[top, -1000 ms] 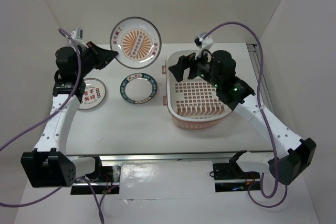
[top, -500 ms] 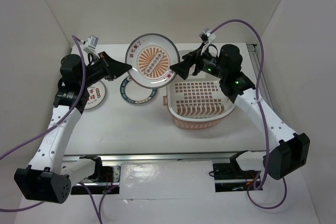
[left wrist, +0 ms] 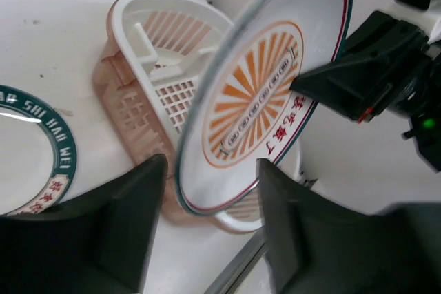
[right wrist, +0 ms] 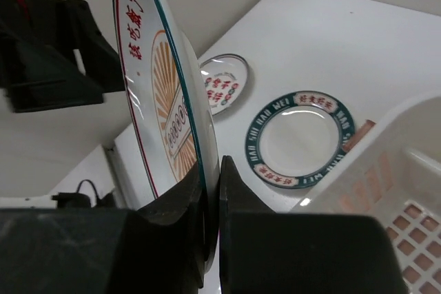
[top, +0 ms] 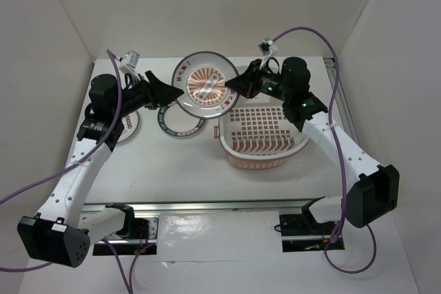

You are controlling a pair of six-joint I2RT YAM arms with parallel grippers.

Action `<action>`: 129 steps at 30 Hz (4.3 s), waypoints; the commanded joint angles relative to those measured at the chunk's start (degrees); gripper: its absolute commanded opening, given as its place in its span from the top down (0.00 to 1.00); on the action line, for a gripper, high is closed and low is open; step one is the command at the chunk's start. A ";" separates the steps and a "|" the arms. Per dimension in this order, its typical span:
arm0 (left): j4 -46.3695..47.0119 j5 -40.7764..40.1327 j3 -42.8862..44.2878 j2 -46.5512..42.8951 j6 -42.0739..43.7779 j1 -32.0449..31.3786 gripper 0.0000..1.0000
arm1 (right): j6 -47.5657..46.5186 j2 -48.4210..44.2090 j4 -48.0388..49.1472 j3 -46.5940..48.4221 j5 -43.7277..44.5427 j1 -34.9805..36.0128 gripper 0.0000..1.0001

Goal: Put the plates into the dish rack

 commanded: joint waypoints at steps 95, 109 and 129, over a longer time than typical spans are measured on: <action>-30.98 -29.94 -4.94 -16.67 12.98 -4.14 0.00 | 24.74 8.15 -58.71 2.86 86.62 32.25 0.39; -29.41 -28.19 -9.85 -14.90 2.12 -1.07 0.00 | 32.05 3.86 -74.97 15.25 95.66 39.63 0.00; 27.63 -30.29 -42.64 5.97 -17.95 -3.44 0.01 | -3.11 -11.97 -37.98 7.27 79.07 51.33 0.00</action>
